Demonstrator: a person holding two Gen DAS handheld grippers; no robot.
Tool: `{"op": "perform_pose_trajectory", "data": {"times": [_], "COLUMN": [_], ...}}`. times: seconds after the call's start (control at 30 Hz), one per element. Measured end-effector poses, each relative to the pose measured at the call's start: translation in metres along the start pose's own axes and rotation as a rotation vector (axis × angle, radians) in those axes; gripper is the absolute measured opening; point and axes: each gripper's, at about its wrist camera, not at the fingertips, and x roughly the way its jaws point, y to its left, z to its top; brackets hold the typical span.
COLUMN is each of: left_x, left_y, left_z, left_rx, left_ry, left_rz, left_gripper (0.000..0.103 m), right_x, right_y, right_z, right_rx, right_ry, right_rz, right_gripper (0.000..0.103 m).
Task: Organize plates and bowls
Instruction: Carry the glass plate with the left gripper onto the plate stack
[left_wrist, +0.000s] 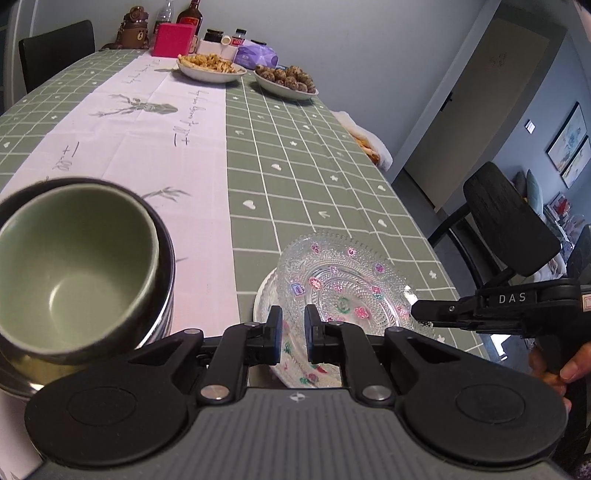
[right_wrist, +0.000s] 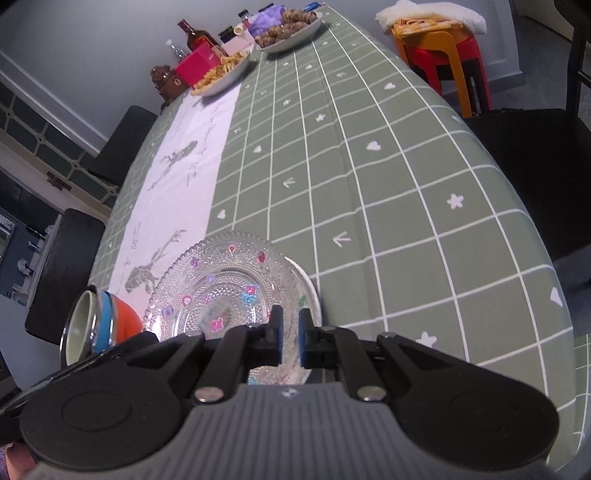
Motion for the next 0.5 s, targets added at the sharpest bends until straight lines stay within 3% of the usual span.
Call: {"op": "perform_pose_trajectory", "data": {"times": [0.5], "left_x": [0.011], "left_y": [0.002], "left_z": [-0.012], "left_rx": [-0.004], "left_ry": [0.035], "left_rz": [0.038], "left_gripper": [0.018], "right_x": [0.005], "right_y": [0.019], "right_z": [-0.003], "right_rx": [-0.140], "right_ry": [0.003], "right_rz": [-0.072], "right_gripper": [0.006]}}
